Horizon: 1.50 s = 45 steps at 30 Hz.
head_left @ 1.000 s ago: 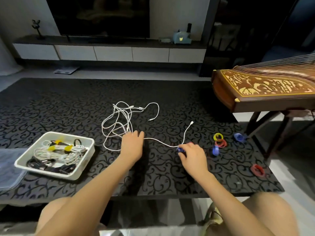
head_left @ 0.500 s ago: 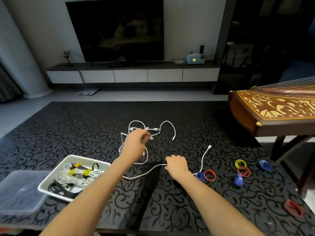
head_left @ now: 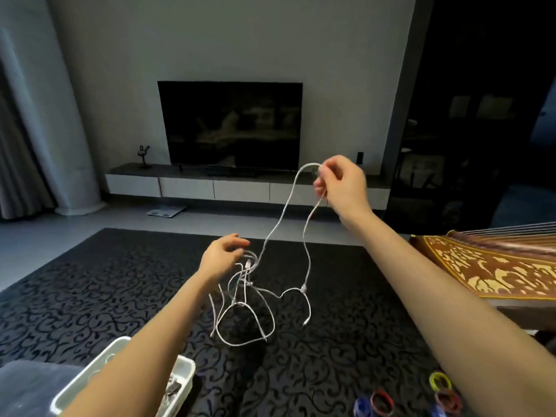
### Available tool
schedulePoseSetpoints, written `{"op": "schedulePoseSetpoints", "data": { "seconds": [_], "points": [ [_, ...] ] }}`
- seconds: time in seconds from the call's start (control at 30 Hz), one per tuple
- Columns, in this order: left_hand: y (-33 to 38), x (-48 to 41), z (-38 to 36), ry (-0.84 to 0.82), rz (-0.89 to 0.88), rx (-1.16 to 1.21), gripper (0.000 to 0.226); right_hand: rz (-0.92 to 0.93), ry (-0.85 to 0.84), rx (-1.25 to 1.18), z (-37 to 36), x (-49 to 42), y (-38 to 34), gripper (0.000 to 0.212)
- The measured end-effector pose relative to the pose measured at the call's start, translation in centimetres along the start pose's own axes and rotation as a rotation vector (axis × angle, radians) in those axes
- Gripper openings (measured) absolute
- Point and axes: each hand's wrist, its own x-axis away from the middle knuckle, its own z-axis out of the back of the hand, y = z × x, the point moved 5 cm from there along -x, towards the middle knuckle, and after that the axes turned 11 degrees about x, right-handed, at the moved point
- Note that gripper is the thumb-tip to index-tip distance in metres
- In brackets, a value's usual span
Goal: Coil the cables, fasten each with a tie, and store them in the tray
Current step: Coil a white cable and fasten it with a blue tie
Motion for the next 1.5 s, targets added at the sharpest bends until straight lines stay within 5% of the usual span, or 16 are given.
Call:
{"op": "schedulePoseSetpoints", "data": {
  "seconds": [0.17,0.3,0.37,0.43,0.57,0.6,0.67,0.8,1.03,1.3,1.5],
  "points": [
    [3.6,0.1,-1.9,-0.249,0.095,-0.398,0.049,0.025,0.154,-0.087,3.8,-3.2,-7.4,0.022],
    [8.3,2.0,-2.4,-0.125,-0.015,-0.962,0.049,-0.008,0.210,-0.205,5.8,-3.6,-10.7,0.021],
    [10.0,2.6,-3.7,-0.190,-0.099,-0.802,0.057,-0.017,0.214,-0.266,6.4,-3.6,-12.1,0.020],
    [11.5,3.9,-5.5,-0.421,-0.049,-0.366,0.062,-0.025,0.231,-0.300,7.1,-3.5,-13.4,0.019],
    [12.7,7.3,-8.0,-0.704,-0.006,0.033,0.021,-0.058,0.276,-0.443,9.2,-3.7,-15.4,0.022],
    [12.3,7.7,-8.2,-0.729,-0.006,0.105,0.027,-0.075,0.285,-0.491,9.8,-3.8,-15.7,0.022],
    [11.6,8.2,-8.1,-0.706,0.042,0.256,0.046,-0.104,0.312,-0.540,11.7,-3.6,-15.8,0.021],
    [10.6,7.1,-4.9,-0.364,0.074,0.532,0.043,-0.229,0.271,-0.366,14.4,-0.7,-13.1,0.012],
    [11.7,7.1,2.3,-0.112,0.025,0.825,0.031,-0.359,-0.166,-0.042,10.9,11.2,-1.7,0.018],
    [15.9,11.8,1.5,-0.317,0.135,0.706,0.024,-0.413,-0.845,-0.023,4.3,20.5,3.0,0.050],
    [18.3,15.5,-0.2,-0.559,0.237,0.774,0.017,-0.110,-0.380,0.143,4.2,18.2,-0.5,0.051]
  ]
}}
